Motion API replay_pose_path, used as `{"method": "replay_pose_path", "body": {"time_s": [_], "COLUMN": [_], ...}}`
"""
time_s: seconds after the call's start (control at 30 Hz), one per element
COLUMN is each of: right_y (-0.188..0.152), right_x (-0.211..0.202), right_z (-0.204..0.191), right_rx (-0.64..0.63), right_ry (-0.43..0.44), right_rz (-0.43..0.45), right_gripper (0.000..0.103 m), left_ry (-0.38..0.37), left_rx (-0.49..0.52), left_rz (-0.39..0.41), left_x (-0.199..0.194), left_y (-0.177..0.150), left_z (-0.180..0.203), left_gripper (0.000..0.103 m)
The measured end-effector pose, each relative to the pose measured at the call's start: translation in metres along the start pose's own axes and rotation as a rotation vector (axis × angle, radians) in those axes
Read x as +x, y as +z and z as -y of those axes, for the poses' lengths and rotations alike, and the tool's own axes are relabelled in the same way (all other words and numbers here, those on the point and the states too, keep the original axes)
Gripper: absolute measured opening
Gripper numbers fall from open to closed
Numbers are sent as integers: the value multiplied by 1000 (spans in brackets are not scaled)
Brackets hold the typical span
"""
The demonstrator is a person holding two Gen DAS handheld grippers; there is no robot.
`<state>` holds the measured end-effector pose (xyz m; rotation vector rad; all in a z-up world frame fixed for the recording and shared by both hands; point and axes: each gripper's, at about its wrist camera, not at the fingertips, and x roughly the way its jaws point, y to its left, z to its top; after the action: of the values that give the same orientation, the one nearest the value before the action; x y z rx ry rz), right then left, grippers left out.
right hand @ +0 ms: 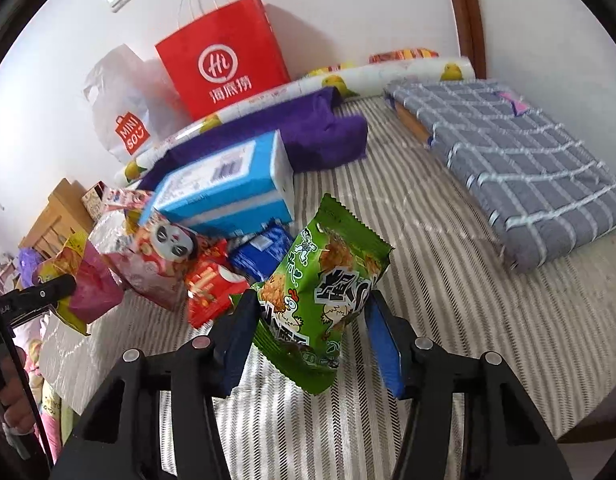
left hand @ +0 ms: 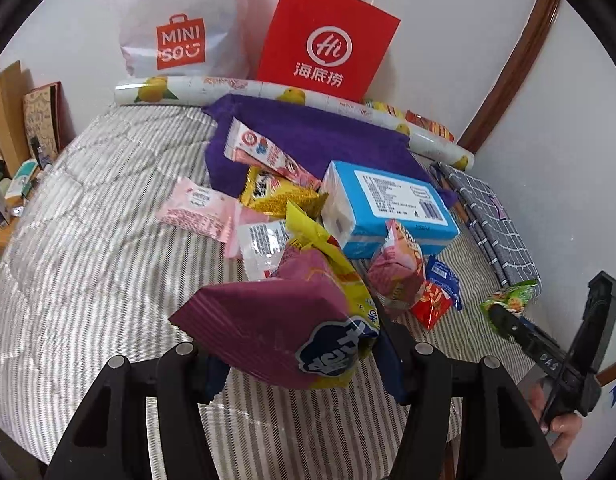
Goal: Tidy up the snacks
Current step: 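Lift and carry both held bags over the purple towel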
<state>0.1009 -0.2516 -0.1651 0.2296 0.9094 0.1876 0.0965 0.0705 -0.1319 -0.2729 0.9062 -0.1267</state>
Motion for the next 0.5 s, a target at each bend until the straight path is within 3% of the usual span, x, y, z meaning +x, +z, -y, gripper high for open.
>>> {"method": "replay_pose_path", "body": {"time_s": [0.5], "right_y": [62], "right_x": [-53], "right_z": [-46], "right_rx": [-99], "right_ry": [-24], "right_rz": [97], "right_gripper": [54], "left_ry": [-34], "left_rx": [24], "left_rz": [61], "left_x": [-29], "left_y": [50], "left_z": [15], "left_gripper": [58]}}
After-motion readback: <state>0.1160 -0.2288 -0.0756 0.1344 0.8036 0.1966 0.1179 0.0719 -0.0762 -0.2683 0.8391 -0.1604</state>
